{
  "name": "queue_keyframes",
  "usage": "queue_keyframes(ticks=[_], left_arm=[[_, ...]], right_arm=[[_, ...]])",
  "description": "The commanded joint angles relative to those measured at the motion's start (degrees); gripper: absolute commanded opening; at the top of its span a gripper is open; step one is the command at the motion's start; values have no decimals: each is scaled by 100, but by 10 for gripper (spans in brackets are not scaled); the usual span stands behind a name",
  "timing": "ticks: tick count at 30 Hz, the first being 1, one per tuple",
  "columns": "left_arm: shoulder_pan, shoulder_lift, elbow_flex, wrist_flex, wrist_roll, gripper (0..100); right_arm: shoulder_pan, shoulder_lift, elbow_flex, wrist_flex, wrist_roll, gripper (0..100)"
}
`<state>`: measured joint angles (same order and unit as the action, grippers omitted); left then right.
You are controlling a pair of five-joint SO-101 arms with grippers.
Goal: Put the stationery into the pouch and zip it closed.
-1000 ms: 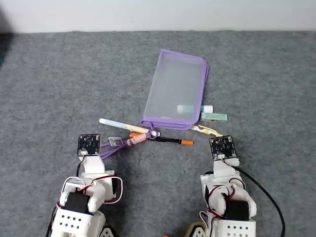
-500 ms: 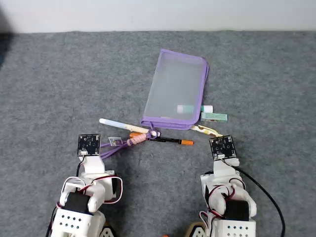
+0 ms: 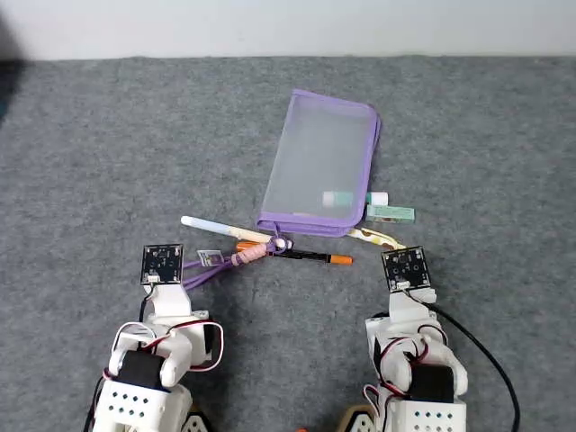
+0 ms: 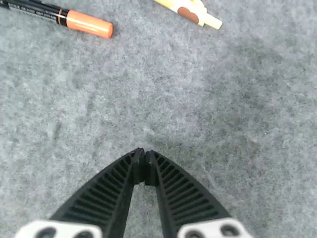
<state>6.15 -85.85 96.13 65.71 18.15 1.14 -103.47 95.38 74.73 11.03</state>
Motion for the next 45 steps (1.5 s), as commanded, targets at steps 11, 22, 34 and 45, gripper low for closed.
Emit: queue_keyframes(ticks=[11,22,34,45], left_arm=[[44,-70,-330,18,44,14],[44,-70,-330,18,44,14],[44,-70,-330,18,44,14],[44,-70,-330,18,44,14]], right_arm=[[31,-48,105,22,-44,9],[22,-48,105,22,-44,9],[-796,-48,105,22,0,9],[-796,-4,-554,-2255,-62,8]])
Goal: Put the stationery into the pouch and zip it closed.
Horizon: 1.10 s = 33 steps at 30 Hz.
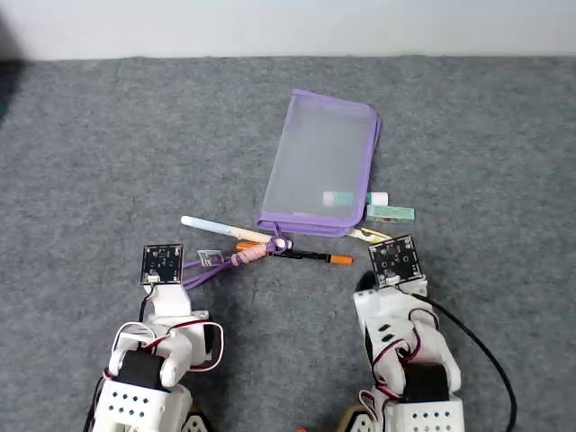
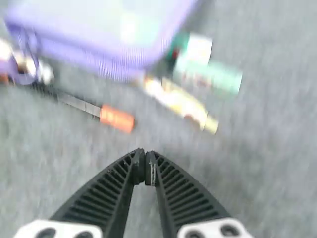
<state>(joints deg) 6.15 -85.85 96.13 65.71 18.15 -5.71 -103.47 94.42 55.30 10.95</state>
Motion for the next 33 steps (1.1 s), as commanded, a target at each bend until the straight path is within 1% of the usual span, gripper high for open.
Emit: queue_keyframes(ticks=[1,3,5,8,9,12,14,19,21,25,27,29,33], left_arm=[[44,-70,-330,18,44,14],[44,-70,-330,18,44,14],[44,-70,-330,18,44,14],[44,-70,-330,18,44,14],[44,-70,-330,18,44,14],[44,-70,-330,18,44,14],[44,-70,-330,18,44,14],[44,-70,-330,18,44,14],[44,-70,-330,18,44,14],[44,-70,-330,18,44,14],[44,-70,-330,18,44,14],[44,-70,-330,18,44,14],[44,-70,-330,18,44,14]], right_arm=[[-154,-4,-571,-277,-158,8],[-198,22,-800,-154,-404,8],[-259,224,-1020,-57,-448,8],[-409,1015,-1556,-48,-475,8],[-462,1420,-1829,-66,-536,8],[-620,2905,-2910,48,-1064,8],[-752,4013,-3684,382,-1407,9],[-1288,6413,-5415,1270,-2664,17],[-1587,7231,-6110,1604,-3033,70],[-2176,8637,-7455,2343,-3877,243],[-2440,9244,-8105,2695,-4158,297],[-2642,9798,-8738,2914,-4396,300],[-2853,10765,-9855,3002,-4659,268]])
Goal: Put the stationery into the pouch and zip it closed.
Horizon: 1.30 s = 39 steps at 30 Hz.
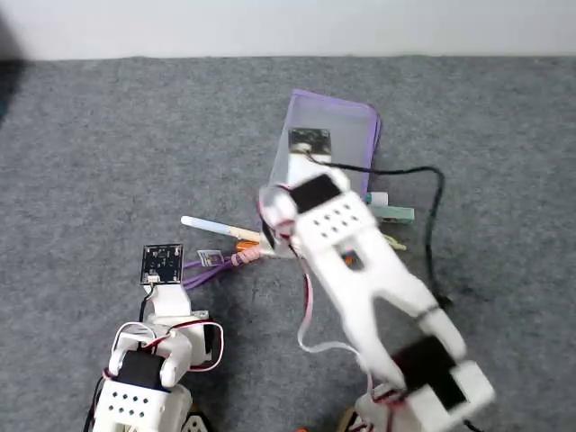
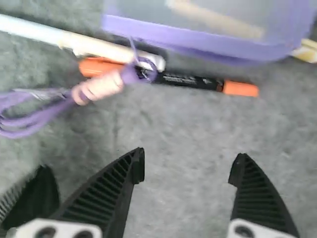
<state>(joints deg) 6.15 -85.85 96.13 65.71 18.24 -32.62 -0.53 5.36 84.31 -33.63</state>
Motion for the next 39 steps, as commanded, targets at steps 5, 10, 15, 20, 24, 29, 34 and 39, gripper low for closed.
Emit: queue_keyframes(ticks=[5,10,15,20,24,29,34,39], left_arm=[[44,-70,-330,18,35,14],[44,-70,-330,18,35,14],[44,-70,-330,18,35,14],[44,-70,-330,18,35,14],[44,-70,-330,18,35,14],[44,-70,-330,18,35,14],[44,-70,-330,18,35,14],[44,-70,-330,18,35,14]], right_arm=[[-330,1429,-1846,101,-211,232],[-558,2158,-2426,84,-316,233],[-743,2659,-2708,48,-325,233],[-699,3090,-3253,-31,-325,232],[-787,3424,-3332,-40,-325,232],[-699,3820,-3332,-13,-334,232],[-462,3934,-3332,75,-325,231],[-295,3925,-3332,699,-316,231]])
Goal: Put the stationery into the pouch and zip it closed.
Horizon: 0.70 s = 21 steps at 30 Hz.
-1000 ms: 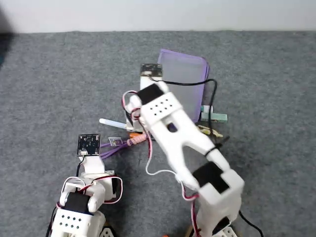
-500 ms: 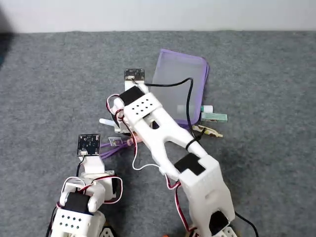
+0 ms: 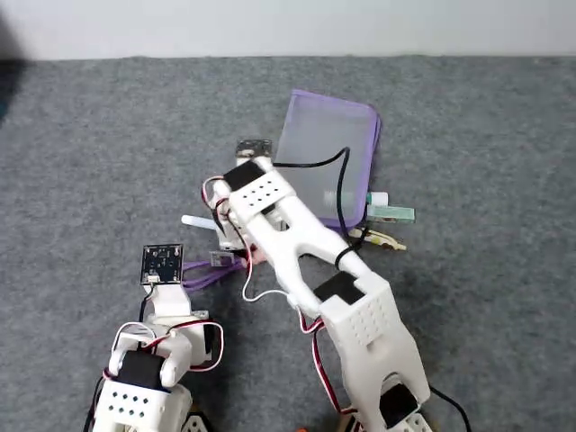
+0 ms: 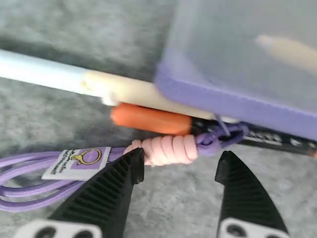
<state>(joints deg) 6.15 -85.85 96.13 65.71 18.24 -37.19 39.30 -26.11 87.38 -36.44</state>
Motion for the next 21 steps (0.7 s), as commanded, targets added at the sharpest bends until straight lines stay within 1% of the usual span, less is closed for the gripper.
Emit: queue_keyframes(ticks=[1,5,8,13,21], left_arm=[[44,-70,-330,18,35,14],[44,-70,-330,18,35,14],[44,-70,-330,18,35,14],[44,-70,-330,18,35,14],[44,-70,-330,18,35,14]], right_arm=[[189,-66,-185,576,-35,231],[251,-75,-185,1174,-35,231],[224,-233,-185,1218,-35,231],[215,-585,-185,549,-35,231],[215,-470,-185,-330,-35,231]])
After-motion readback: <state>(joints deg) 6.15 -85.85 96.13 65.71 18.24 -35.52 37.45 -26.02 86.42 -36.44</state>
